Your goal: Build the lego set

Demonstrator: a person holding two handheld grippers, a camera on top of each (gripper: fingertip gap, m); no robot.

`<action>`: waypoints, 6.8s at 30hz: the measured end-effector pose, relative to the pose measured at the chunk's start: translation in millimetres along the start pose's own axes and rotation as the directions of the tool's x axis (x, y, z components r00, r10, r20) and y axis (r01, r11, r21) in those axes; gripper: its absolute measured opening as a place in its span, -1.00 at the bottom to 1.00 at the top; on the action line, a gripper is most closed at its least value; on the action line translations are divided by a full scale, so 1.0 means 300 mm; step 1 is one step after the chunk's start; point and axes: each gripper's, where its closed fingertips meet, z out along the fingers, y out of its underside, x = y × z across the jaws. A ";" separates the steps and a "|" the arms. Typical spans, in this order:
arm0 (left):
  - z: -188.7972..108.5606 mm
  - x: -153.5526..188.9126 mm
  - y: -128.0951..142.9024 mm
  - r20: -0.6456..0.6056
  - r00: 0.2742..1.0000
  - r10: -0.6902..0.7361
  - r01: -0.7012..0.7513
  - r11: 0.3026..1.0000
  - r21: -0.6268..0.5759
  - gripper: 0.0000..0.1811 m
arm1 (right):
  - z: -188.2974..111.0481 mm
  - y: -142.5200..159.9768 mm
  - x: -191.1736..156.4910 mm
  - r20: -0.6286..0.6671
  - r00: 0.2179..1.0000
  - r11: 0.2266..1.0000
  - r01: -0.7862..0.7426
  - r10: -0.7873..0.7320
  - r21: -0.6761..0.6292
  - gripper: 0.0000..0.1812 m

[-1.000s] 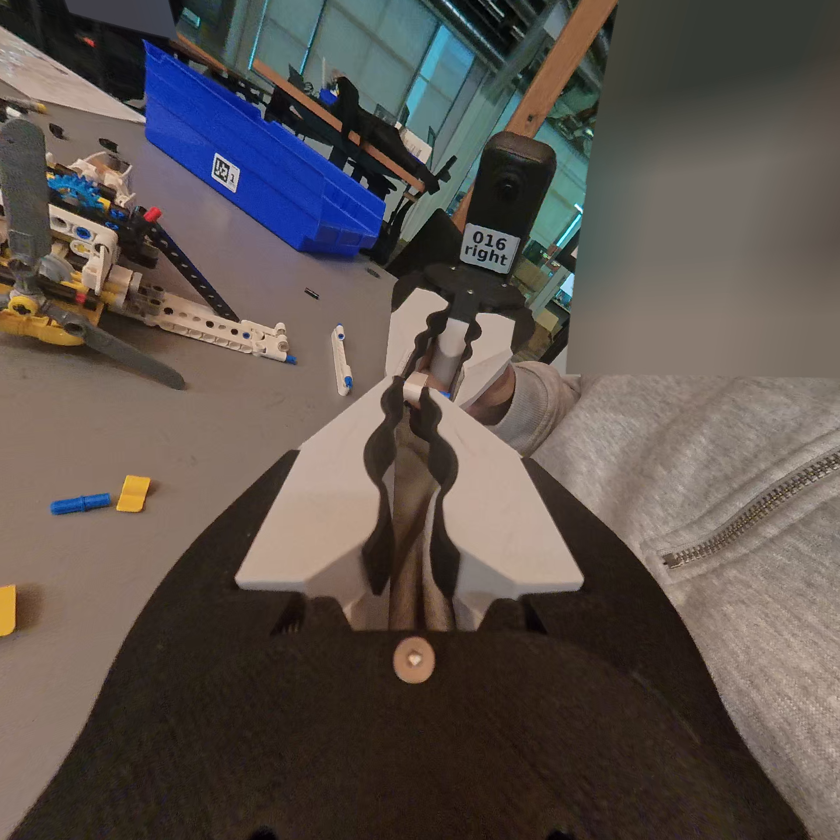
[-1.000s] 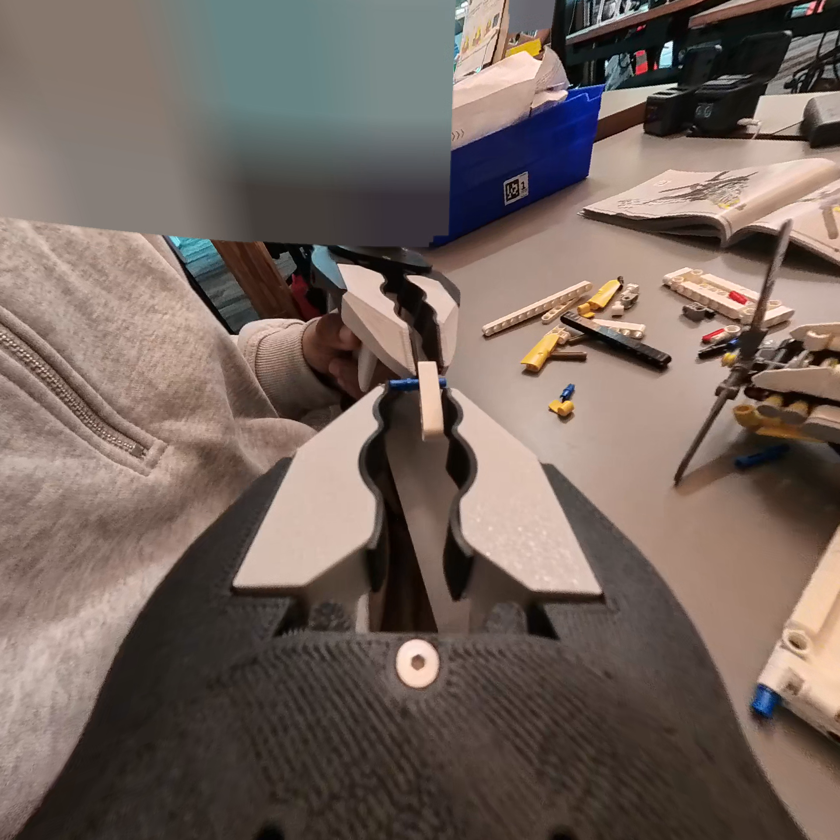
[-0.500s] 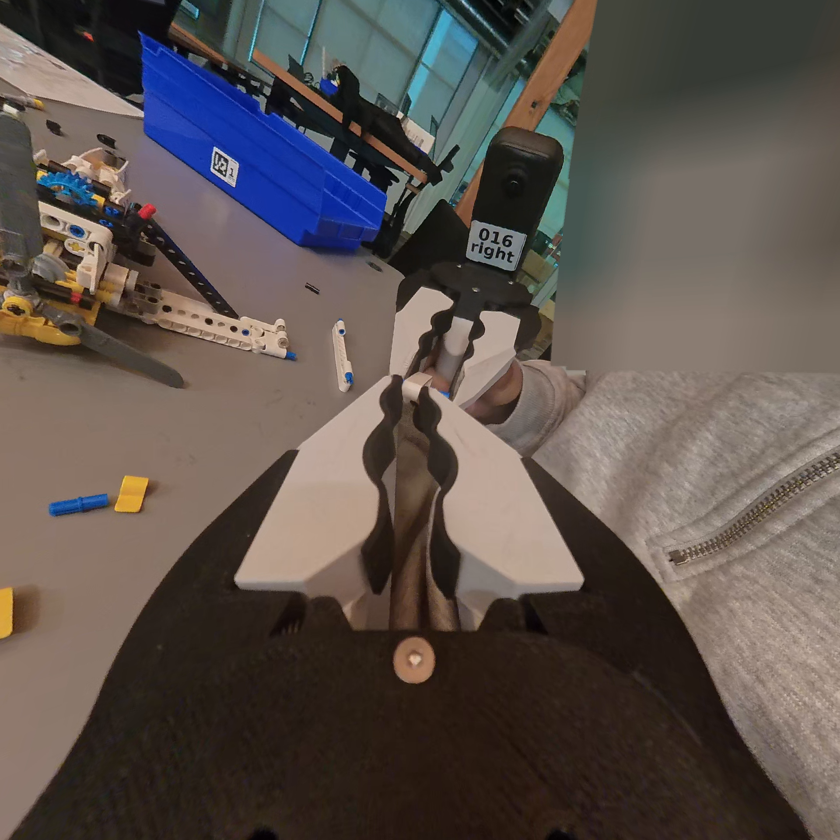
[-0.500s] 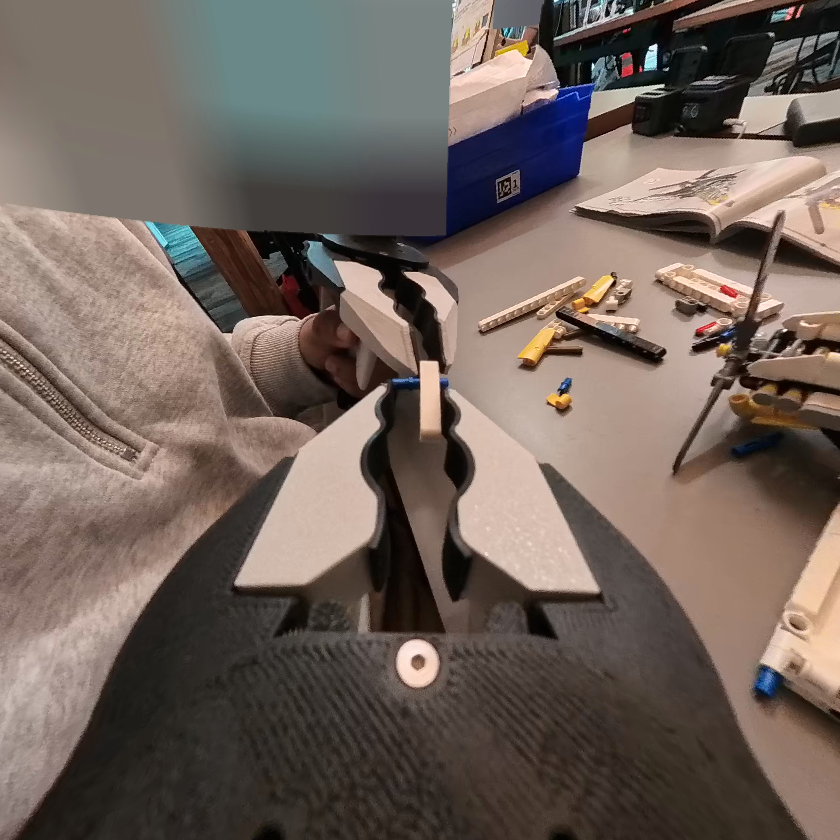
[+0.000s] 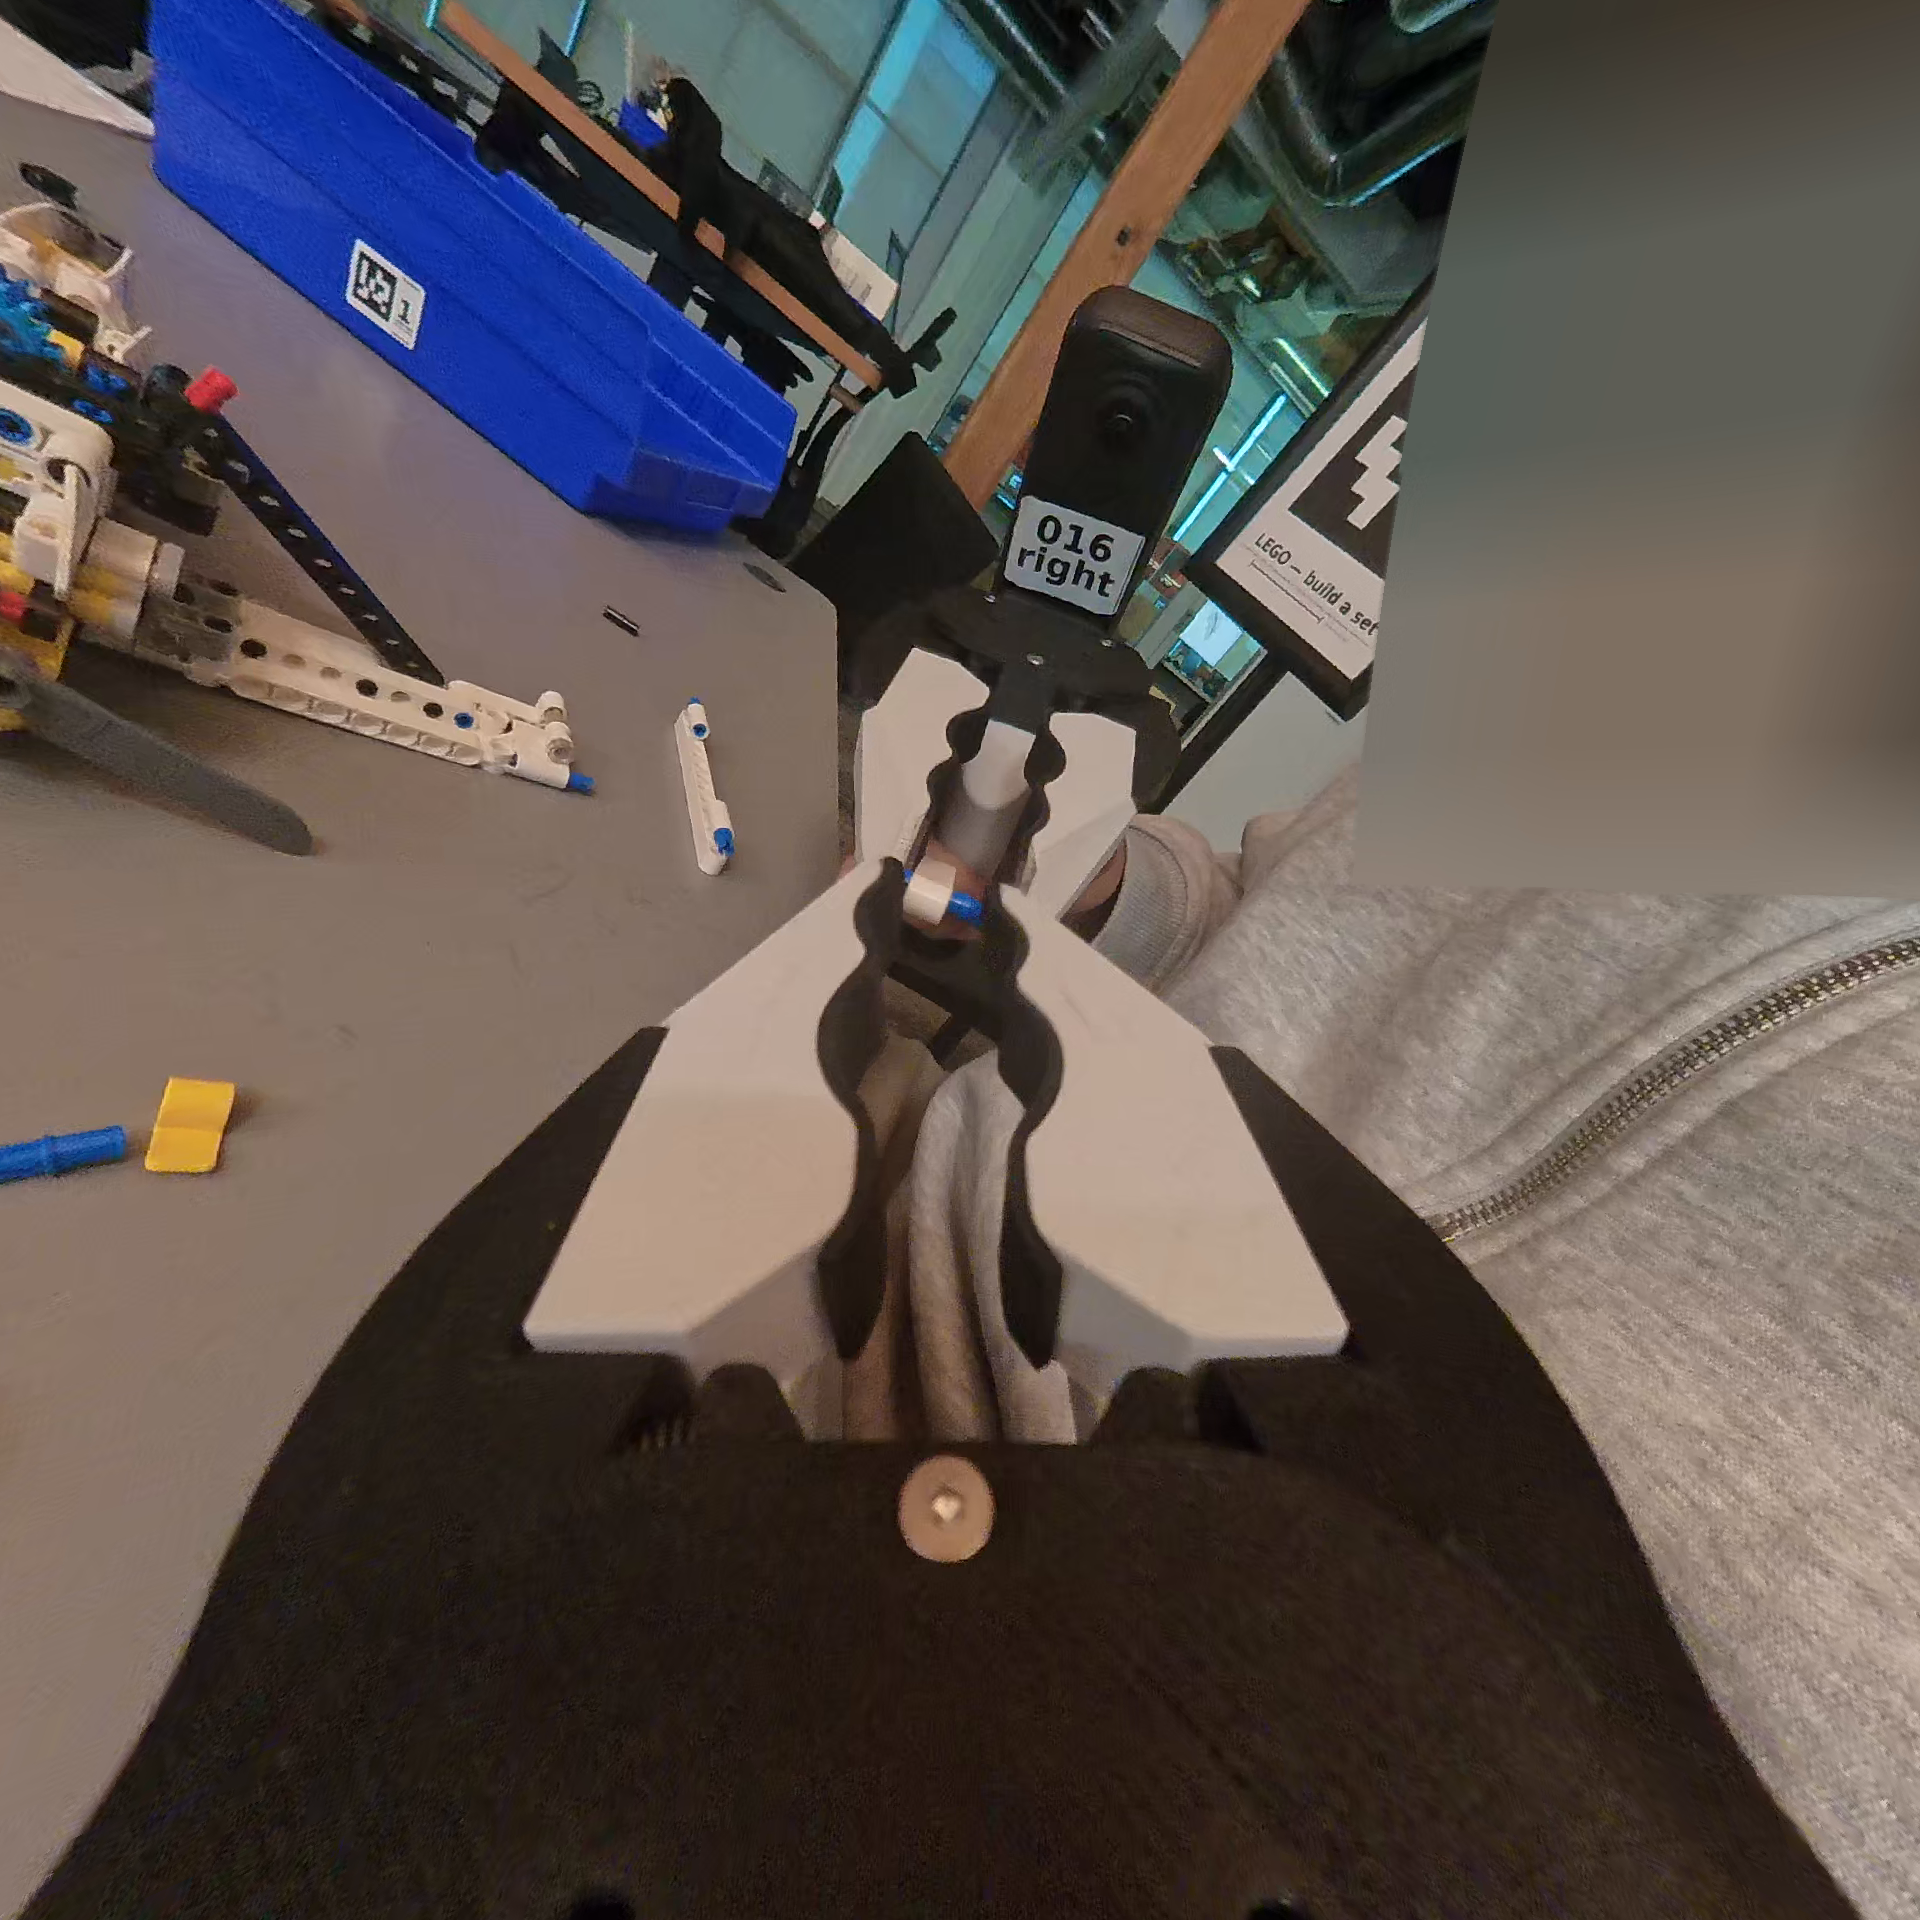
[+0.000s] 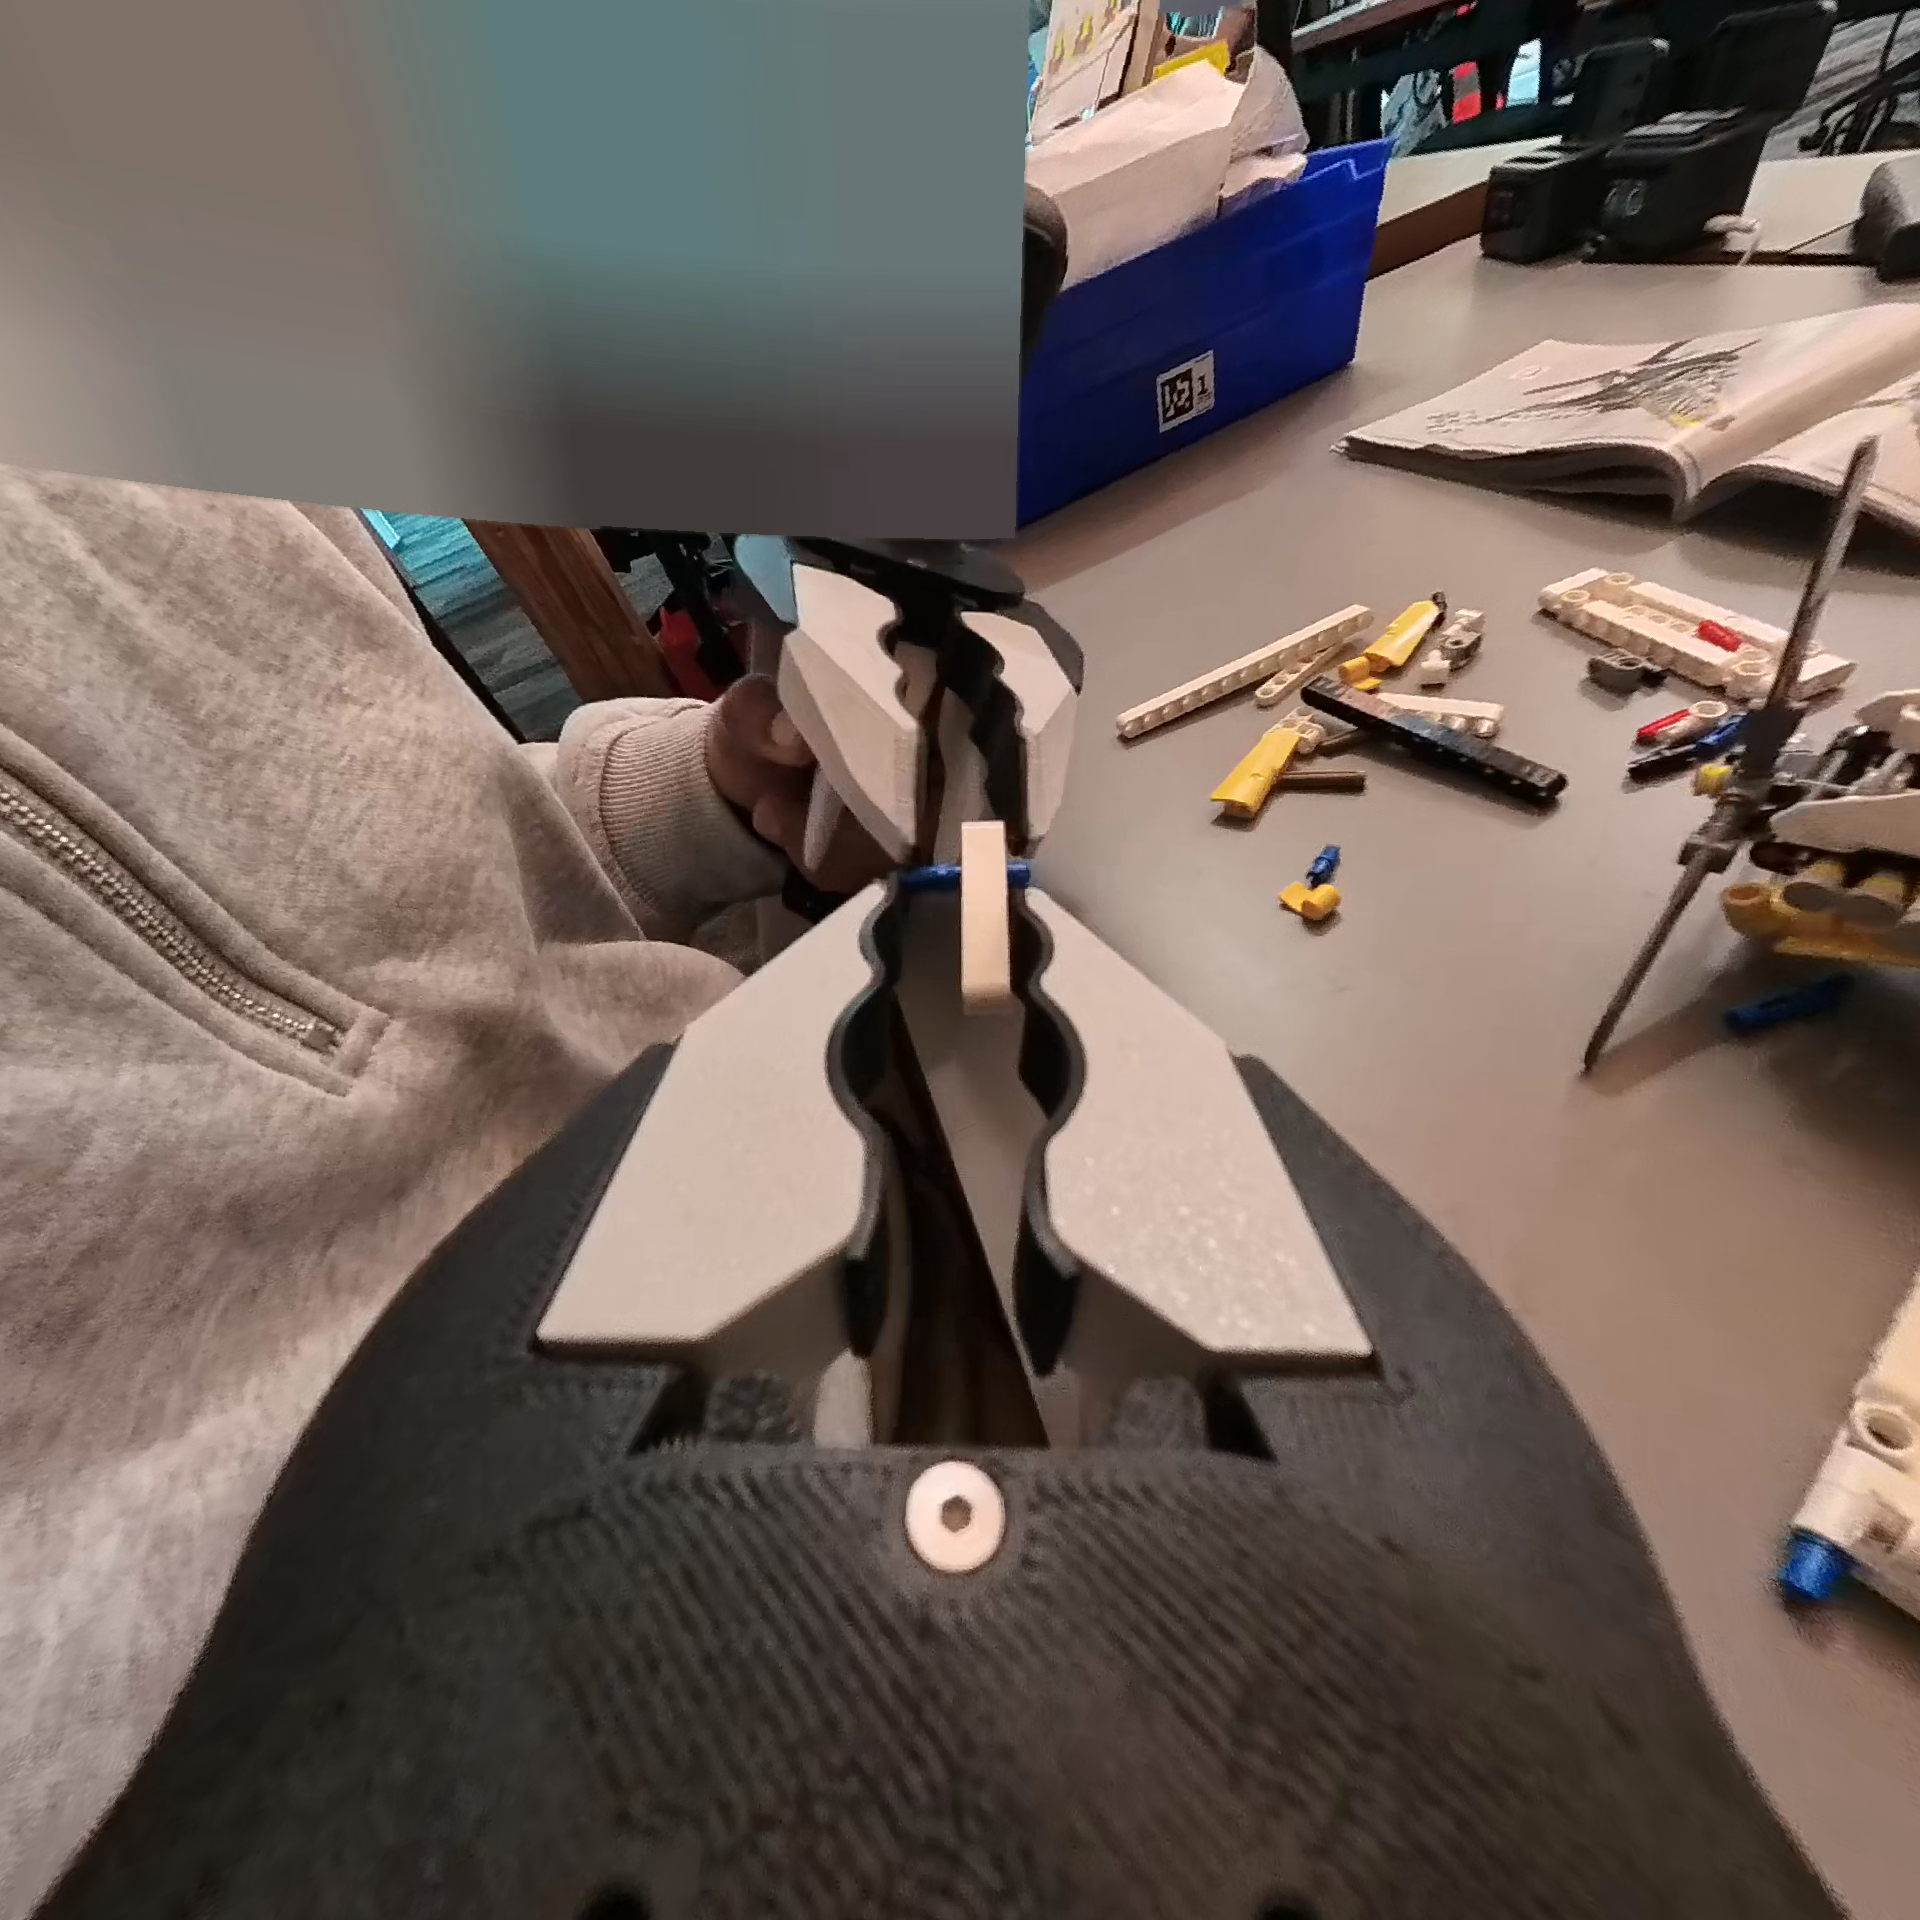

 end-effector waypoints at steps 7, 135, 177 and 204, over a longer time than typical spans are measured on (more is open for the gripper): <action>0.002 -0.005 0.001 0.016 1.000 0.013 -0.013 1.000 -0.005 -0.95 | -0.005 -0.006 0.002 0.004 1.000 1.000 -0.014 0.014 0.027 -0.78; -0.401 -0.306 -0.257 0.756 0.655 0.019 -0.331 0.906 0.263 -0.60 | -0.086 -0.151 0.258 -0.550 0.820 0.938 0.298 -0.157 0.176 -1.00; -0.282 -0.426 -0.183 0.846 0.527 0.081 -0.173 0.985 0.014 -0.85 | -0.137 -0.272 0.147 -0.276 0.952 0.739 0.280 -0.131 0.613 -0.87; -0.173 -0.689 -0.136 0.897 0.364 0.250 0.154 0.934 -0.323 -0.75 | -0.159 -0.268 0.111 -0.363 0.915 0.693 0.379 -0.179 0.613 -0.90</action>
